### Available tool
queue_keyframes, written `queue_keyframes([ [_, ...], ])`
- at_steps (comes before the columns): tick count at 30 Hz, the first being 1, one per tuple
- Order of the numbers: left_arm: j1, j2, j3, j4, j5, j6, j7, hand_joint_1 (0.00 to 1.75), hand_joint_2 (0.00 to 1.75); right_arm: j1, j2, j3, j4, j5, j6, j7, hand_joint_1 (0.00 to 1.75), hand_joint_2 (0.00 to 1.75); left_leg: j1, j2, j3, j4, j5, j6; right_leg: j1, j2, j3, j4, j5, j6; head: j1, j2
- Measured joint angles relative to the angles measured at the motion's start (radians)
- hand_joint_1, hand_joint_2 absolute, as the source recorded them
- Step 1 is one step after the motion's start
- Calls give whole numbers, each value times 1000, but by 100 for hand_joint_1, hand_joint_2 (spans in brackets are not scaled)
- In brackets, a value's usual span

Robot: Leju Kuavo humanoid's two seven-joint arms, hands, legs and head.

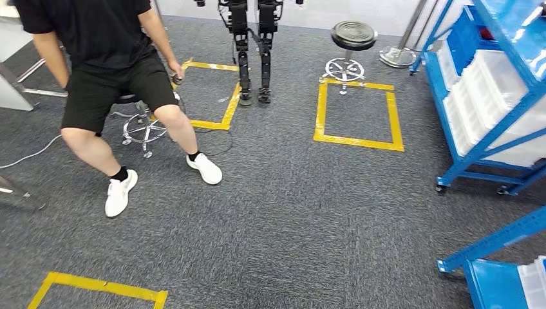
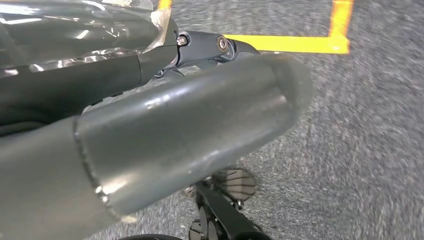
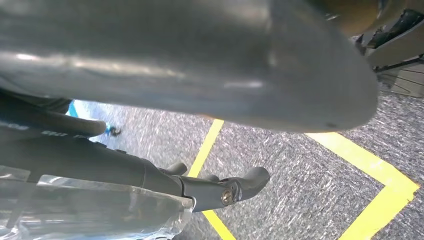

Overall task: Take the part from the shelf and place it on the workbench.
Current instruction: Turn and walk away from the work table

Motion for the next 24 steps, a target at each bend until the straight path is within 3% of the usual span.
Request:
queue_keyframes([
  [2,0,0,0,0,0,0,0,0,0,0,0,0,0,0,0,-1,0,0,-4,-16,10,-32,5,7,2,19,-11,3,2,13,1,0],
  [4,-1,0,0,0,0,0,0,0,0,2,0,0,0,0,0,-1,0,0,-11,-5,10,-31,5,16,-2,29,-16,0,6,21,0,0],
  [8,-1,0,0,0,0,0,0,0,0,3,0,0,0,0,0,-1,0,0,-13,-3,10,-31,6,18,-4,32,-17,-1,7,23,0,0],
  [9,-2,0,0,0,0,0,0,0,0,4,0,0,0,0,0,-1,0,0,-12,4,11,-36,10,24,-3,24,-20,3,6,25,0,0],
  [10,-2,0,0,0,0,1,0,0,0,5,0,0,0,1,0,0,0,0,-11,16,13,-43,15,33,-3,1,-32,22,-5,26,2,0],
  [12,0,1,0,0,0,2,0,0,0,6,1,0,0,1,0,1,0,0,-13,62,16,-55,24,51,-6,-54,-100,149,-60,31,6,0],
  [13,1,1,0,0,0,3,1,0,0,6,2,0,0,2,0,3,0,0,-15,90,17,-56,23,52,-11,-83,-102,162,-69,40,8,0],
  [14,1,1,1,0,0,3,2,0,0,5,2,0,0,3,0,3,0,0,-18,117,18,-56,20,47,-14,-110,-88,144,-65,48,8,0],
  [15,1,1,1,0,0,4,4,0,0,4,2,0,0,4,0,4,0,0,-20,139,21,-55,15,40,-13,-132,-54,88,-42,55,8,0],
  [16,0,1,1,0,0,6,6,0,0,3,2,0,0,5,0,4,0,0,-22,154,26,-55,11,31,-10,-149,-16,16,-16,55,7,0],
  [17,-1,1,1,0,0,8,8,0,0,2,3,1,0,6,0,4,0,0,-23,164,31,-57,9,23,-4,-156,-11,-1,-10,47,7,0],
  [18,-3,0,1,0,0,10,10,0,0,3,2,1,0,6,0,4,0,0,-21,173,36,-59,8,16,1,-145,-12,-2,-8,39,6,0],
  [19,-5,0,1,0,0,12,12,0,0,4,2,1,0,7,0,4,0,0,-18,176,39,-59,6,10,-5,-134,-12,-5,-5,31,5,0],
  [21,-7,-2,0,0,0,14,14,0,0,5,1,1,0,7,0,4,0,0,-11,135,26,-17,-28,1,-15,-114,-3,-11,1,13,2,0],
  [22,-6,-2,0,1,0,14,14,0,0,5,1,1,0,8,0,4,0,0,-8,104,5,33,-60,-1,-20,-104,0,-14,4,5,-1,0],
  [23,-3,-2,0,1,0,15,14,0,0,5,2,1,0,9,0,4,0,0,-8,76,-27,102,-98,-1,-16,-92,0,-13,5,0,-3,0],
  [24,-1,-2,0,1,0,15,15,0,0,5,2,1,0,9,0,4,0,0,-8,63,-60,169,-126,0,-12,-80,0,-13,5,-3,-4,0],
])
